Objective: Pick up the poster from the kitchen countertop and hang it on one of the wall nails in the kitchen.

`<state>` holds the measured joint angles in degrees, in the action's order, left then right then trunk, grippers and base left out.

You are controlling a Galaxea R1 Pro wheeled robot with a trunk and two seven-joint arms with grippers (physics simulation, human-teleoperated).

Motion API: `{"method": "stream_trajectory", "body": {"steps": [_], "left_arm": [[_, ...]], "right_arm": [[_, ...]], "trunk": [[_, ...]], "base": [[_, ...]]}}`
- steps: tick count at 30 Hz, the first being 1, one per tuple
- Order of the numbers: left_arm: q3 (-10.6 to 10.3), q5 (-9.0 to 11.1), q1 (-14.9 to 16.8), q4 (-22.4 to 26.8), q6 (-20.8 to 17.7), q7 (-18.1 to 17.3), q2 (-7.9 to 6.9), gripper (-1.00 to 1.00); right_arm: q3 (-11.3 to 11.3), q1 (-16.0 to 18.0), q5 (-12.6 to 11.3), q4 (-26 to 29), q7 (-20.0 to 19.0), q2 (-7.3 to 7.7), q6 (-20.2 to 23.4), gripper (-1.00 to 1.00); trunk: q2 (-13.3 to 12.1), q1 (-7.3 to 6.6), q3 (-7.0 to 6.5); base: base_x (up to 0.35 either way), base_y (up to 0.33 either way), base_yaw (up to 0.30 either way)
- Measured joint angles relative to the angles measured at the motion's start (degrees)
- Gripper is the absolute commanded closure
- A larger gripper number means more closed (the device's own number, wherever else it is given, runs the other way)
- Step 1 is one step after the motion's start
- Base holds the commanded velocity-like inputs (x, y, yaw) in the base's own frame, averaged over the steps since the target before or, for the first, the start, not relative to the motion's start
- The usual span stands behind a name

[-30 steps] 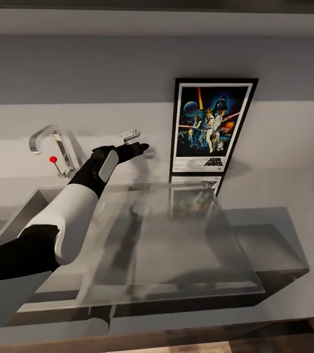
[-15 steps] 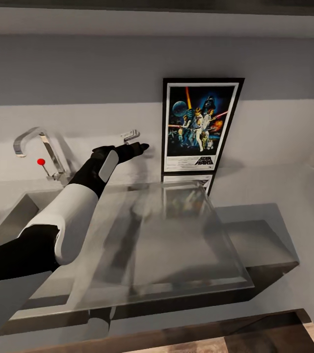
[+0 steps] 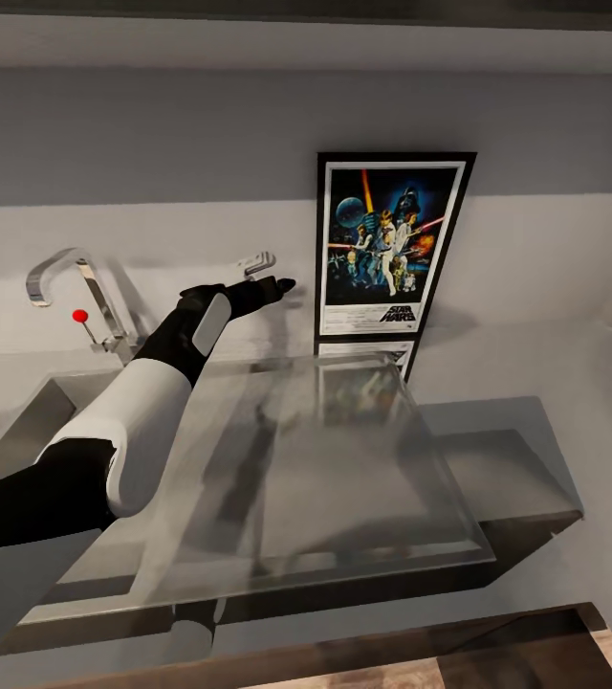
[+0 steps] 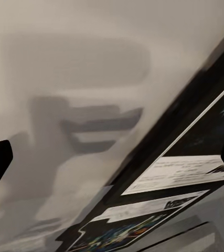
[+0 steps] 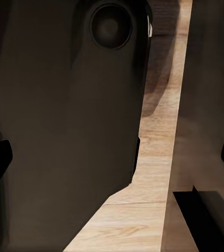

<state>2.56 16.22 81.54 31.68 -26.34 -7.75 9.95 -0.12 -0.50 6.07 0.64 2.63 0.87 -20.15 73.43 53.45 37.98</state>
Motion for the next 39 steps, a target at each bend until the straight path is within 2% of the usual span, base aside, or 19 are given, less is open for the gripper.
{"method": "stream_trajectory", "body": {"steps": [21,39], "left_arm": [[0.05,0.0,0.0,0.09,0.09,-0.22,0.0,-1.0],[0.06,-0.01,0.0,0.09,0.11,-0.22,0.0,-1.0]], "right_arm": [[-0.01,0.0,0.01,0.0,0.0,0.0,0.0,-1.0],[-0.01,0.0,0.01,0.0,0.0,0.0,0.0,-1.0]], "trunk": [[0.0,0.0,0.0],[0.0,0.0,0.0]], "base": [[0.001,0.0,0.0],[0.092,0.0,0.0]]}}
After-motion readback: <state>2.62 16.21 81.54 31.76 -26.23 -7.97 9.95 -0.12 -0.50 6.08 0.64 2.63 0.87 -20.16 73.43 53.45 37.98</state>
